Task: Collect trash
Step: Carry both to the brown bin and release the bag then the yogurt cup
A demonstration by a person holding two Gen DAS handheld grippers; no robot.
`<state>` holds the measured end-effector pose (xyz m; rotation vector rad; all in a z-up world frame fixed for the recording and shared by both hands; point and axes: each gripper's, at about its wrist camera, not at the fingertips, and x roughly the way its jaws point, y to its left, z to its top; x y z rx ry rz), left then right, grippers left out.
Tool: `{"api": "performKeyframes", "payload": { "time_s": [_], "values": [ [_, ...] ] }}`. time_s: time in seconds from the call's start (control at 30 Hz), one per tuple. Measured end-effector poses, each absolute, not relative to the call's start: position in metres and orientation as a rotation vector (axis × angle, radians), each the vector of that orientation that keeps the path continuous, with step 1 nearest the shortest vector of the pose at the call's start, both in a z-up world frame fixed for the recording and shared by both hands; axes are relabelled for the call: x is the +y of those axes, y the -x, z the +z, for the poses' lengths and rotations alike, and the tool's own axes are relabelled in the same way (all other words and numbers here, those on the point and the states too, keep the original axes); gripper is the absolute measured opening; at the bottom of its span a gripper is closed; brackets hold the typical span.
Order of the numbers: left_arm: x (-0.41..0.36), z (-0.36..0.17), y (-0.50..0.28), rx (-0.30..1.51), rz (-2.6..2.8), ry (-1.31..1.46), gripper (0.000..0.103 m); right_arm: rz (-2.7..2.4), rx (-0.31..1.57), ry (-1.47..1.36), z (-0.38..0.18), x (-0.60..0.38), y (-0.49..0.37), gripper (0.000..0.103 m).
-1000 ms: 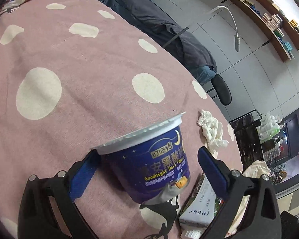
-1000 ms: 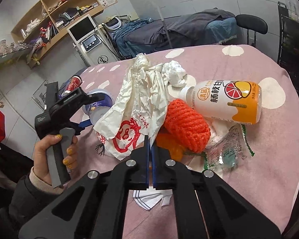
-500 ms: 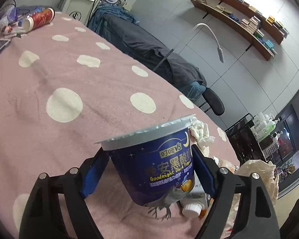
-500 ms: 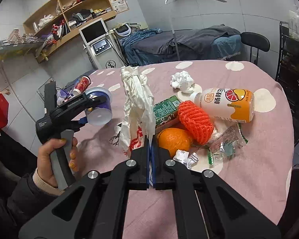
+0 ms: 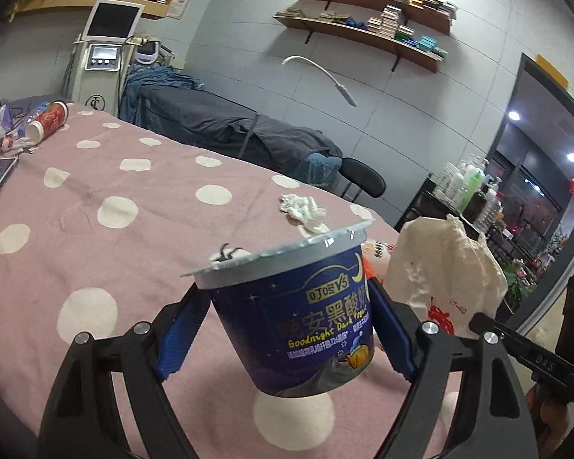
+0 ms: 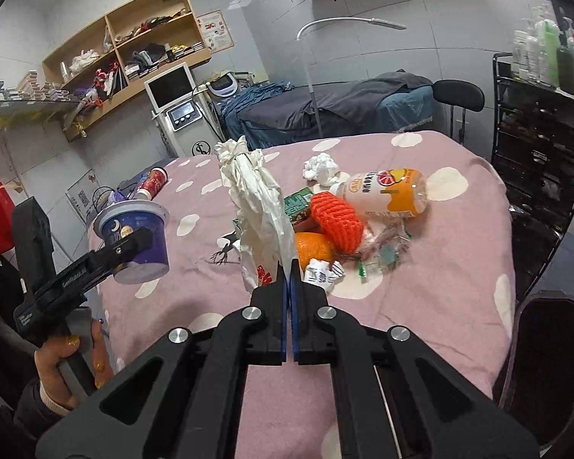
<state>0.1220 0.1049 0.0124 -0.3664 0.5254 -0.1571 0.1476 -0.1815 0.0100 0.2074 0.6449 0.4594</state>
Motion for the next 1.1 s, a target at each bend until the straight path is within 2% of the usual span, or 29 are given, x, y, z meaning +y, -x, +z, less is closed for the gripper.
{"api": "performKeyframes", "payload": {
  "time_s": [0.27,0.53,0.67,1.0,1.1],
  "values": [
    [0.045,0.013,-0.099,0.527,-0.306,0.343,0.080,0.278,0.602,-0.262,0.013,-0.251,-0.114,0.002],
    [-0.007,0.014,-0.096,0.538,-0.436,0.286,0.080,-0.010,0.628,-0.259,-0.011,-0.327,-0.093,0.002],
    [-0.036,0.011,-0.098,0.556,-0.509,0.264,0.080,-0.199,0.695,-0.159,-0.044,-0.355,-0.102,0.002],
    [-0.106,-0.001,-0.103,0.617,-0.683,0.173,0.080,-0.346,0.959,-0.178,-0.157,-0.404,-0.129,0.002],
    [-0.126,-0.007,-0.105,0.643,-0.732,0.157,0.080,-0.364,1.021,-0.210,-0.182,-0.410,-0.130,0.008]
  ]
}}
